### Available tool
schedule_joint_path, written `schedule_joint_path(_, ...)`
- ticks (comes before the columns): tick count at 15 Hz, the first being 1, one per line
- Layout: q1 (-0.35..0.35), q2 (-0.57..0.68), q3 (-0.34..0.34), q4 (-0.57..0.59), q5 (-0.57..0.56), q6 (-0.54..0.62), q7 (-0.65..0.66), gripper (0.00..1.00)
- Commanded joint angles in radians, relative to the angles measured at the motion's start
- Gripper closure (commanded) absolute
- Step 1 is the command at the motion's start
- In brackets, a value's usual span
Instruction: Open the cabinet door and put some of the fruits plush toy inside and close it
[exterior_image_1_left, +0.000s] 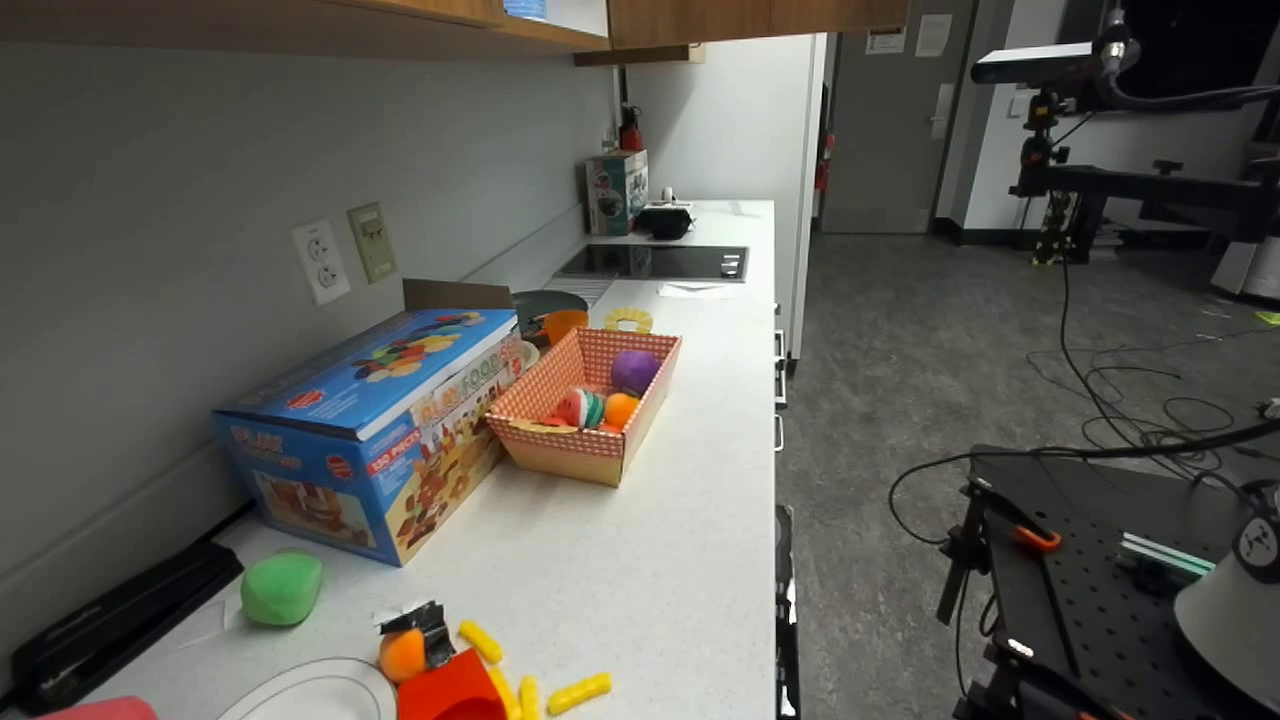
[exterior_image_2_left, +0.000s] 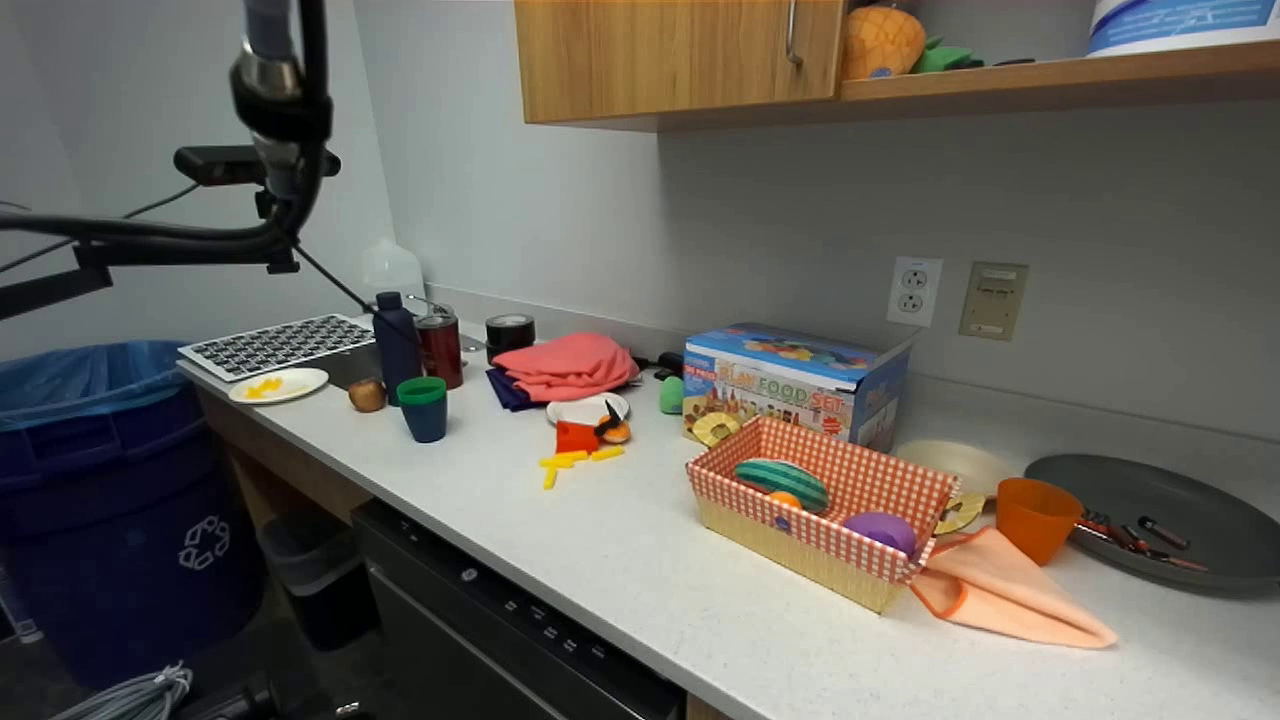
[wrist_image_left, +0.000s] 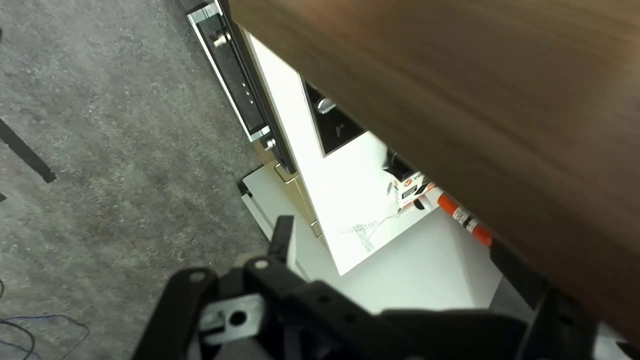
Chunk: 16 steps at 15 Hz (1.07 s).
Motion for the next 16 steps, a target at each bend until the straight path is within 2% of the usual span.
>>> schedule_joint_path(1, 0.072, -0.051, -0.011, -0.009, 0.040, -0.041, -0.096, 0.00)
schedule_joint_path(10, 0.166, -0.147, 0.029, -0.058, 0.049, -0.006, -0.198, 0.00)
schedule_joint_path(16, 0.222, -0.228, 0.056, -0.096, 0.117, -0.022, -0.299, 0.00)
